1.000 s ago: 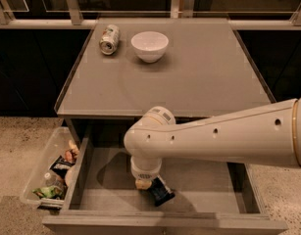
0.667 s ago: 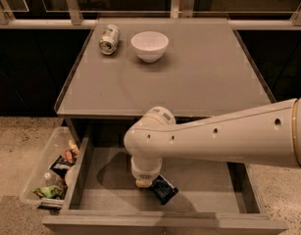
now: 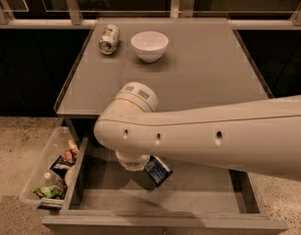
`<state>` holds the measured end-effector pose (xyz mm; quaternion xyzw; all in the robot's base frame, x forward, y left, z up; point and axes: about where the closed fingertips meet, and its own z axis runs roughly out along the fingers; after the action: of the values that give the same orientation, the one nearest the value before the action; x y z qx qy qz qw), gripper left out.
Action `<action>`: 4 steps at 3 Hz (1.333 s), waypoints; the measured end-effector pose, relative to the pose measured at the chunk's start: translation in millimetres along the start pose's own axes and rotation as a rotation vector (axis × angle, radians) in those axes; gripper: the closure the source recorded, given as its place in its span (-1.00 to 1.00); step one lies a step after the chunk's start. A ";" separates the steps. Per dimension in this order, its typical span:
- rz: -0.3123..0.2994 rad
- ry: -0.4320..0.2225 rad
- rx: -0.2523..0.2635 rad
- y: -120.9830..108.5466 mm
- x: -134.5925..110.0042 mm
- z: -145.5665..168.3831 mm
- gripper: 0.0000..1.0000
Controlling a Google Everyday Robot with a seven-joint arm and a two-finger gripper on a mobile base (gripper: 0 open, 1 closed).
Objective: Pick rxbar blueberry from top drawer and place on counter
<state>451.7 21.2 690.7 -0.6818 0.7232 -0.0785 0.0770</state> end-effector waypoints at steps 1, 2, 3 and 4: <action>-0.036 0.057 0.073 -28.0 -22.7 -43.3 1.00; -0.045 0.074 0.090 -61.6 -36.4 -84.6 1.00; -0.056 0.068 0.094 -79.1 -43.2 -126.0 1.00; -0.061 0.061 0.116 -70.4 -35.8 -177.3 1.00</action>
Offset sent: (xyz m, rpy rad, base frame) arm 0.0785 0.0532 0.1615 -0.0970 -0.1008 0.0478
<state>483.7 54.3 879.2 -0.6951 0.6984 -0.1435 0.0918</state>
